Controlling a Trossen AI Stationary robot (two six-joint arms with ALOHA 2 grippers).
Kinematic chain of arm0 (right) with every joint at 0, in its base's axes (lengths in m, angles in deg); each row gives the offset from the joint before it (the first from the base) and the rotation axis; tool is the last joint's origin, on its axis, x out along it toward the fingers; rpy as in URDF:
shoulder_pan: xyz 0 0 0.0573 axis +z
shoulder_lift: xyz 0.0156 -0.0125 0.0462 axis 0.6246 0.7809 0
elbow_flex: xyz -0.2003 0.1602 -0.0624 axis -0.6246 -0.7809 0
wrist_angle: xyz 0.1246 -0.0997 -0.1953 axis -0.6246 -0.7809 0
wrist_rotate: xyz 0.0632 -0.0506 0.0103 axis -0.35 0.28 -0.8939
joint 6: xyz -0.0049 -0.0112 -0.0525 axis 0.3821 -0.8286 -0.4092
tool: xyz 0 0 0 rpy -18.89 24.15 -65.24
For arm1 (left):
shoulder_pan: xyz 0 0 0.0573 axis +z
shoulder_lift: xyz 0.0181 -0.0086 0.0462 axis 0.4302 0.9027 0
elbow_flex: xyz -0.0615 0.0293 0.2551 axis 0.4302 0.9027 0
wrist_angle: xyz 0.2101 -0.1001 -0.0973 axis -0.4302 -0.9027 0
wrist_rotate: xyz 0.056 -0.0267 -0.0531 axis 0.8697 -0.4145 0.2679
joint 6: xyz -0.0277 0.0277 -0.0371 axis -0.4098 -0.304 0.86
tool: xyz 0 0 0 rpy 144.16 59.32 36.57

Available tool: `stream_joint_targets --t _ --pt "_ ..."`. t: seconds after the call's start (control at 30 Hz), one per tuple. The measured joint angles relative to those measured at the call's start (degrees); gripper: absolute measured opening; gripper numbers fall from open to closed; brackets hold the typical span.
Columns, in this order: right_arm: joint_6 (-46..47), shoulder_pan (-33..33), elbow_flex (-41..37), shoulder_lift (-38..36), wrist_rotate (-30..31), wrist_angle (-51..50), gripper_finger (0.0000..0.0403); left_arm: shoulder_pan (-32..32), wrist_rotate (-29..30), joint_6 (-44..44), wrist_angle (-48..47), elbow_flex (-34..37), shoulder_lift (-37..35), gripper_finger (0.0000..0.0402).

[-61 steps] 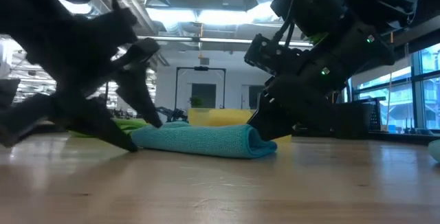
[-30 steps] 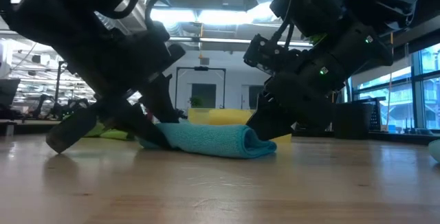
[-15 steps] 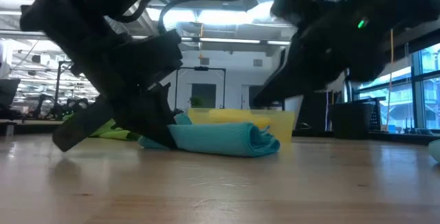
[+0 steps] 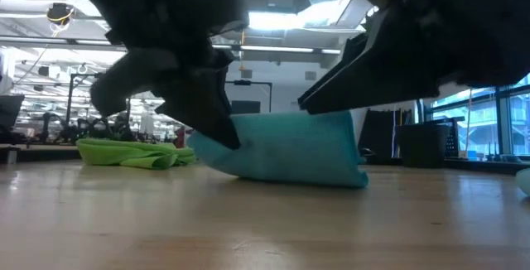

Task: Fold microfiber towels
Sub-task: Put the folded blue microfiber cloth into the yellow bin

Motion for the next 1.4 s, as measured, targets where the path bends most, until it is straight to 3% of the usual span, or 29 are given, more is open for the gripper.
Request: stream_joint_targets --t 0.27,0.53,0.7,0.97,1.4 --pt "-1.38 0.13 4.79 5.78 0.44 -2.41 0.0281 1.85 -2.25 2.92 -0.59 -0.33 -0.07 0.0000" --pt "5.28 1.48 12.03 7.61 10.58 -24.33 0.0268 1.90 -2.72 3.53 -1.81 -0.37 -0.13 0.0000" --pt "5.64 1.46 12.49 7.61 10.80 -25.42 0.0204 1.62 -2.72 3.50 -1.81 -0.37 -0.15 0.0000" --pt "5.65 1.26 12.49 7.59 7.92 -26.01 0.0023 1.62 -5.69 1.31 -1.78 -0.46 -0.17 0.0010" --pt "8.52 0.75 12.49 7.50 7.28 -26.90 0.0015 -2.22 -3.59 1.47 -7.86 -0.52 -0.20 0.0137"
